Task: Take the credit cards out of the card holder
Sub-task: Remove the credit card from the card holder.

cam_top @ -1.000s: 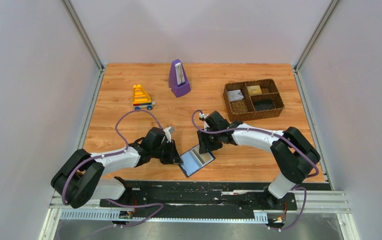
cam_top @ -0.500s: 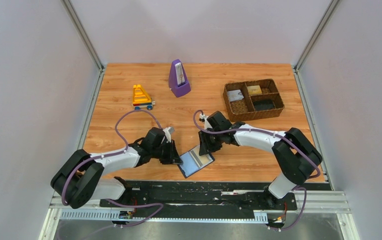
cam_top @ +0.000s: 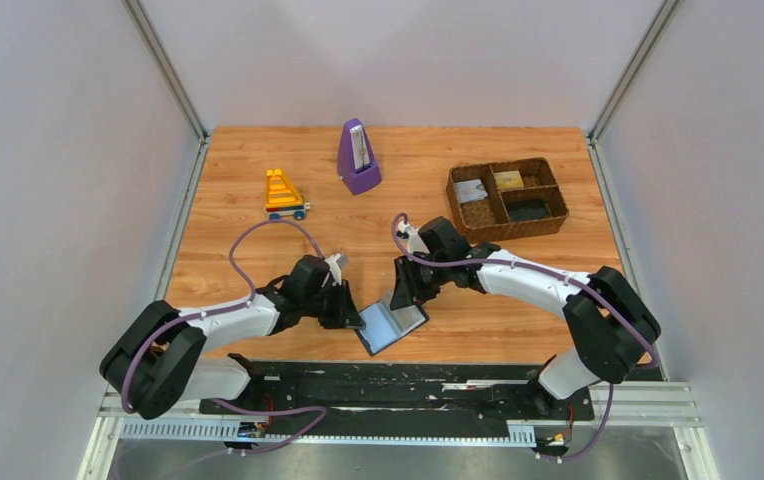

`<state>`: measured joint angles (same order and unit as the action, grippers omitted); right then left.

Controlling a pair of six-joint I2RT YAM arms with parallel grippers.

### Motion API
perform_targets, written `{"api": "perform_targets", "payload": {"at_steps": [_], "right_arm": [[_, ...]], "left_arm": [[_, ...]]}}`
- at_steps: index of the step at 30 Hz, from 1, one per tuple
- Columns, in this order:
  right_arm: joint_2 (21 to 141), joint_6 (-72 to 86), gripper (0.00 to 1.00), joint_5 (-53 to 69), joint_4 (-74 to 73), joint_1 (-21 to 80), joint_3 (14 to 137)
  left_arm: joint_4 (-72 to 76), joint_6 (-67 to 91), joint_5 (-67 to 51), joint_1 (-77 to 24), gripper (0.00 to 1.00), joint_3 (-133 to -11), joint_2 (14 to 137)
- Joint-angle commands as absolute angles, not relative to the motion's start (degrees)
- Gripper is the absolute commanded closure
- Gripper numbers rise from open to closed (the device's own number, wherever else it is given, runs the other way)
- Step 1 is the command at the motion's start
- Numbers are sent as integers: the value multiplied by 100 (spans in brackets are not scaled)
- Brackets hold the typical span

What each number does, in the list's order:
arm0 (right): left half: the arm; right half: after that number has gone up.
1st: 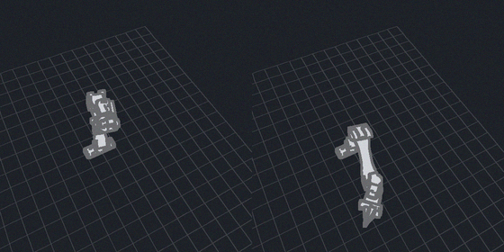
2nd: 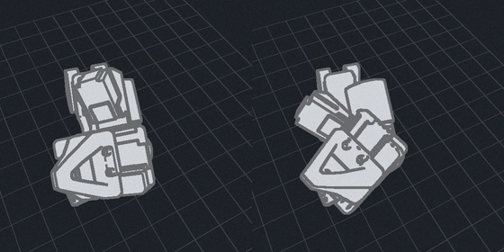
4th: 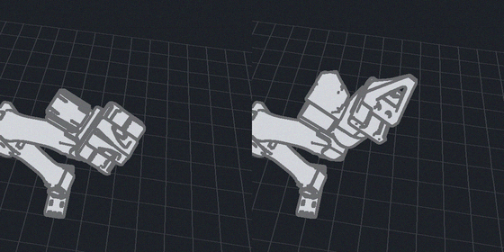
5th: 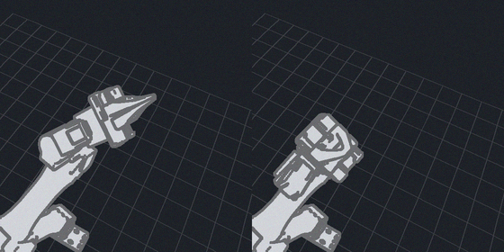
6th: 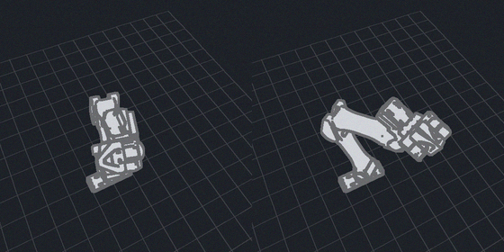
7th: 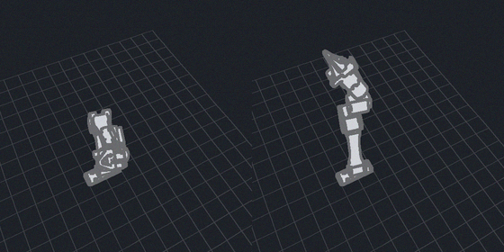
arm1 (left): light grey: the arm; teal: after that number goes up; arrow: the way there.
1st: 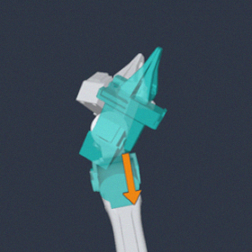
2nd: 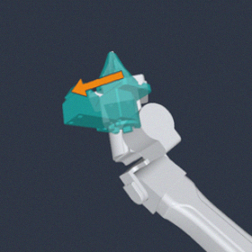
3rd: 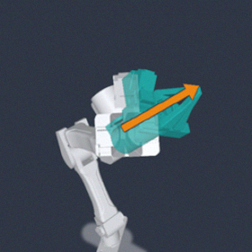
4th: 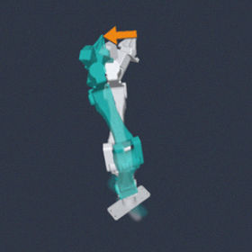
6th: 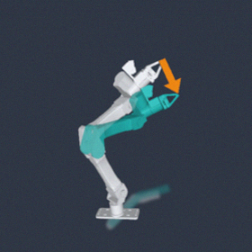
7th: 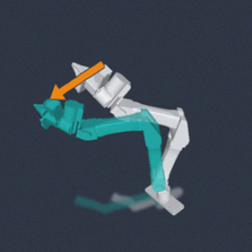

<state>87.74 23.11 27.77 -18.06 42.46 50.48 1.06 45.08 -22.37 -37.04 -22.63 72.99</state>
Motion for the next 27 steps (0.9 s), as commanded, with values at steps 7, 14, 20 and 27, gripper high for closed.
{"api": "perform_targets", "payload": {"at_steps": [7,14,20,27], "right_arm": [[8710,2961,69,3739,-923,4426,4828],[8924,3103,70,3935,-703,4531,4808],[8773,2956,71,3446,-981,4510,4924],[8894,2782,74,2928,-1212,4392,4989]], "left_arm": [[-778,4606,-1701,-3725,76,-2532,6487],[-1295,4829,-1350,-3724,71,-2677,5748],[-1204,4784,-1573,-3723,71,-2688,5569],[-330,4833,-2069,-3722,74,-2467,5860]]}}
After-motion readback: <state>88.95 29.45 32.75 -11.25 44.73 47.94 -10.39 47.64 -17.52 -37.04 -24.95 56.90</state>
